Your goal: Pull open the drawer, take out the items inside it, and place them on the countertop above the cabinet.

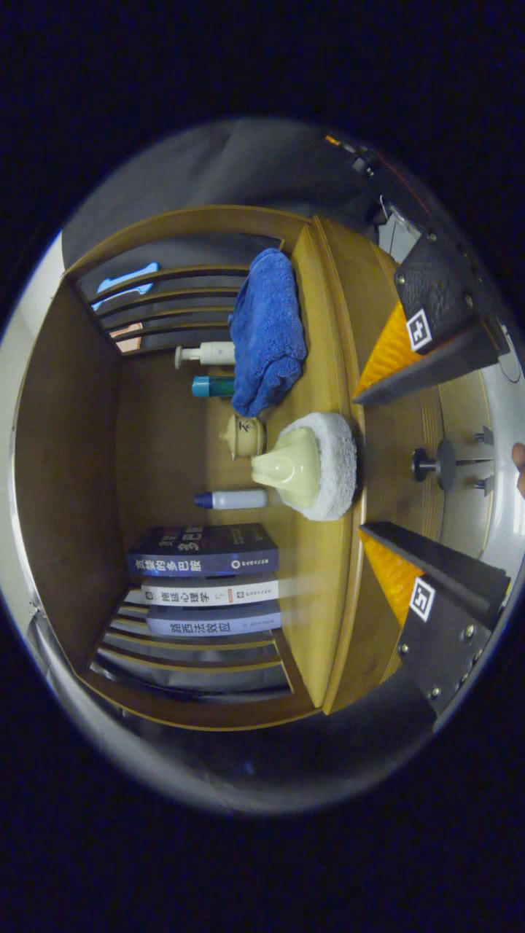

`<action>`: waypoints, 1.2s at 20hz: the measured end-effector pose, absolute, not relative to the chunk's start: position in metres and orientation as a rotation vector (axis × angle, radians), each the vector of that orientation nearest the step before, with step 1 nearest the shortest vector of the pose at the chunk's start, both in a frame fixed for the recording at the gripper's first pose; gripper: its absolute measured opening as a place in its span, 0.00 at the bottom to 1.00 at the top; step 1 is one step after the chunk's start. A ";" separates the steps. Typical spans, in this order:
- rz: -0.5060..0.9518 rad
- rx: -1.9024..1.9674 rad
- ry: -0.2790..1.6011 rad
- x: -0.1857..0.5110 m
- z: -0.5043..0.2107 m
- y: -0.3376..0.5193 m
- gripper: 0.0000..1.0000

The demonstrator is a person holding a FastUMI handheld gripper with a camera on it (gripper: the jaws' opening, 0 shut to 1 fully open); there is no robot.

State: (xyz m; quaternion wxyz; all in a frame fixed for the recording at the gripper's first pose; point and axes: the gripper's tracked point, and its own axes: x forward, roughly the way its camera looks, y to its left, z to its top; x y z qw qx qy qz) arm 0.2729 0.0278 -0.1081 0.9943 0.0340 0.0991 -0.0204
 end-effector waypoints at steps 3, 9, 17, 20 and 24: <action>-0.041 0.061 0.204 0.273 -0.108 0.028 0.97; -0.038 0.023 0.214 0.271 -0.108 0.026 0.97; -0.010 0.017 0.256 0.266 -0.101 0.033 0.97; 0.045 0.008 0.203 0.253 -0.069 0.050 0.98; 0.079 -0.013 0.072 0.220 0.003 0.055 0.97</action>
